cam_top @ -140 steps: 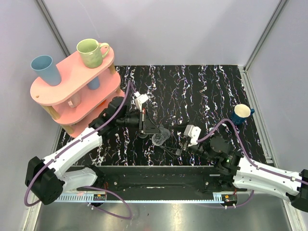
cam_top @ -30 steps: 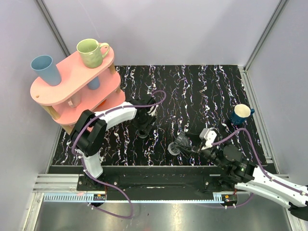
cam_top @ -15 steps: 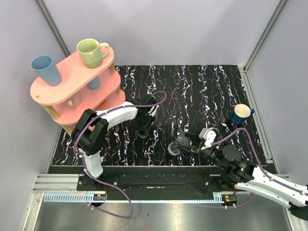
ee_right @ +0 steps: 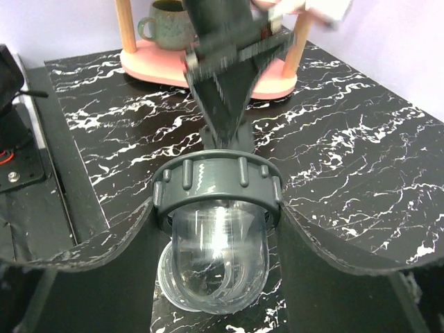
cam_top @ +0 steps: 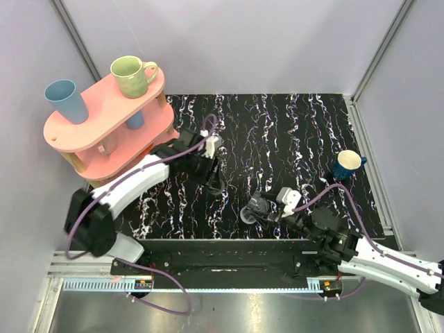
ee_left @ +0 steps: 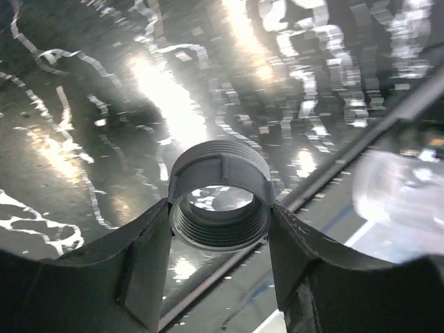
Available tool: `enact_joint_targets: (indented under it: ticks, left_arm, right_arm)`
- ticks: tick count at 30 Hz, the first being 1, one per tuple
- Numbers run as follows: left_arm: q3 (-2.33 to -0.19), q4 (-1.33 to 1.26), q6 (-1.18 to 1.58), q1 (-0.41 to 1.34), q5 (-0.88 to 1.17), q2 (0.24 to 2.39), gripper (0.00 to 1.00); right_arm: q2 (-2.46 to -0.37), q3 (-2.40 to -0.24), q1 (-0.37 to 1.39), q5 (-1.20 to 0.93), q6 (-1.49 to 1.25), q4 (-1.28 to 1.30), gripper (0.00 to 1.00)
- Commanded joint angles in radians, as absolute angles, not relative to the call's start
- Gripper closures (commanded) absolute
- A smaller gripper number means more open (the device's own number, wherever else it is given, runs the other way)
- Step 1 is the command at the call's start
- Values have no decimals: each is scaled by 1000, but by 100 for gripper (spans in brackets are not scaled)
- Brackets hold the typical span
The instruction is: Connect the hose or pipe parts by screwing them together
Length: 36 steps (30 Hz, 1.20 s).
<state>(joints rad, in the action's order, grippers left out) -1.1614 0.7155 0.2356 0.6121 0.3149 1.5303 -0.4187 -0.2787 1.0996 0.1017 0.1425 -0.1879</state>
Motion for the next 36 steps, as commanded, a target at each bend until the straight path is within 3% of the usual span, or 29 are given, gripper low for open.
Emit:
enact_joint_targets:
  ticks: [1, 5, 11, 14, 22, 29, 36]
  left_arm:
    - [-1082, 548, 340, 597, 628, 1320, 100]
    - [-976, 395, 490, 595, 840, 1160, 100]
    - [-845, 195, 677, 595, 926, 973, 100]
    - [-778, 72, 779, 595, 962, 898, 100]
    - [-697, -37, 911, 595, 970, 782, 100]
    - [-644, -185, 1063, 595, 968, 750, 100]
    - [-661, -154, 1069, 595, 948, 749, 100]
  right_arm:
    - [-465, -282, 1101, 3, 280, -349, 73]
    - [-527, -299, 1101, -87, 373, -428, 74]
    - [-635, -408, 1103, -175, 495, -436, 80]
    - [-650, -405, 1101, -247, 523, -535, 79]
    - [-713, -520, 1103, -406, 500, -514, 78]
    - [-726, -540, 1104, -423, 494, -502, 78]
    - [-729, -546, 1104, -387, 508, -457, 77]
